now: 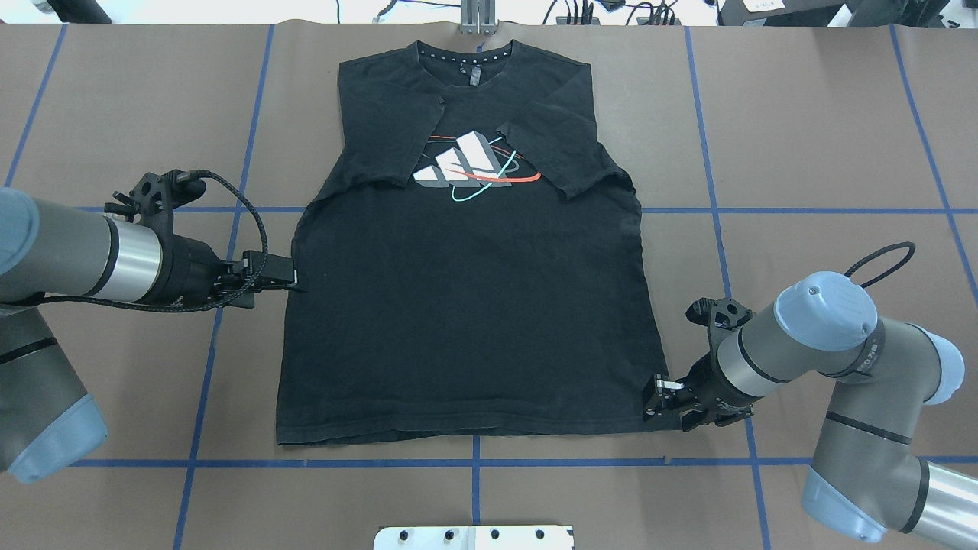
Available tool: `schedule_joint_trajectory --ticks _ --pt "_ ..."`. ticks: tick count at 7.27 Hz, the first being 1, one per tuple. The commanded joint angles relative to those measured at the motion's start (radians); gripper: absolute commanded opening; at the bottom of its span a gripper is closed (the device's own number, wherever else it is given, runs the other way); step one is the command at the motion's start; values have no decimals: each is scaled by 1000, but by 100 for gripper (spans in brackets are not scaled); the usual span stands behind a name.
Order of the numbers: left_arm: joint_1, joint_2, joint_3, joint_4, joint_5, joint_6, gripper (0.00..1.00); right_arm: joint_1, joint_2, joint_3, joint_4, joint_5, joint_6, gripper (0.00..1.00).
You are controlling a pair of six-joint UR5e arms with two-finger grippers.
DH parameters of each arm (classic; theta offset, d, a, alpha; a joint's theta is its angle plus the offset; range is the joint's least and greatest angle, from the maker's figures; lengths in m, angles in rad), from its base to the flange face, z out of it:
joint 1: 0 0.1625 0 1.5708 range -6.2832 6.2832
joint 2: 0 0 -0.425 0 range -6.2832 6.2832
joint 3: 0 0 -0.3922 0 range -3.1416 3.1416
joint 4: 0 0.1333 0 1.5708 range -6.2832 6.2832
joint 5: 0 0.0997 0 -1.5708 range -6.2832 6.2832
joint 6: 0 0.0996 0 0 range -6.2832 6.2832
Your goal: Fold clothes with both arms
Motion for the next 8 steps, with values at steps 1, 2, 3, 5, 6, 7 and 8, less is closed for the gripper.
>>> schedule_joint_trajectory --ticks 1,2,3,5,6,7,8 --pt "0 0 0 0 0 0 100 4 -5 -1 0 7 0 62" --pt "0 0 0 0 0 0 100 4 -9 2 0 9 0 51" --pt "0 0 0 0 0 0 100 6 -11 4 -1 9 0 31" --pt "0 0 -2 0 0 2 100 6 -11 5 -1 9 0 32" --pt "0 0 0 0 0 0 100 9 -11 7 0 9 0 35" --pt "0 0 0 0 0 0 100 10 -14 8 0 9 0 36" --pt "0 0 0 0 0 0 100 12 -20 10 2 10 0 40"
